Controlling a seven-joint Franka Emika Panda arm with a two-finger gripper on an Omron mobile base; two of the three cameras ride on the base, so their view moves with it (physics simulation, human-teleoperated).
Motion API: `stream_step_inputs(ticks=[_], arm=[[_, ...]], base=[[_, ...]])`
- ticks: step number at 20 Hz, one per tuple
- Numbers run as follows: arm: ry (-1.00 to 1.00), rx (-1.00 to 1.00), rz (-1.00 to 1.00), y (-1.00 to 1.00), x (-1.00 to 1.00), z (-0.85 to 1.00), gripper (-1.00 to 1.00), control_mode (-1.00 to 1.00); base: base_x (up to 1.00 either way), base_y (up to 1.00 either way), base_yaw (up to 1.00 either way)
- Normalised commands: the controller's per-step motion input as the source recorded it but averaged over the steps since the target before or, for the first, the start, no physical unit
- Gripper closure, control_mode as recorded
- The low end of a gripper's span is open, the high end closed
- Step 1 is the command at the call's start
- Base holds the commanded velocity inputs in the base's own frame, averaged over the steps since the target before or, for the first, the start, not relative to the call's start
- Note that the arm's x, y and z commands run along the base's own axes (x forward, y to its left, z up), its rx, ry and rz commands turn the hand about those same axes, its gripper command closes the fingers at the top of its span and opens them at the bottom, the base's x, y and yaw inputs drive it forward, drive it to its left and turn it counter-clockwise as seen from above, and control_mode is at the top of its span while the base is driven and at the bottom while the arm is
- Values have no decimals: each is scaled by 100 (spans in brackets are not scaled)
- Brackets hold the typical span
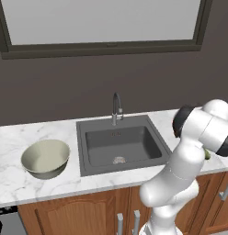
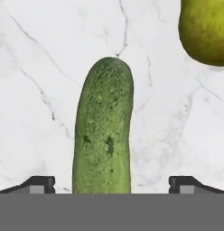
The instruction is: There is a mixed pile of frozen fruits and vegetables on the counter. Locate all the frozen vegetables and place the items in a bowl on the counter. Take all the frozen fruits and defrost them in a running sink.
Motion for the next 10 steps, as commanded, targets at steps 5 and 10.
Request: stream_step_inputs(ticks=[5,10], arm=[[4,0,-1,-1,12,-48,-100,-100],[0,0,-4,1,6,-17,100,-100]], base=[[0,0,0],[0,0,0]])
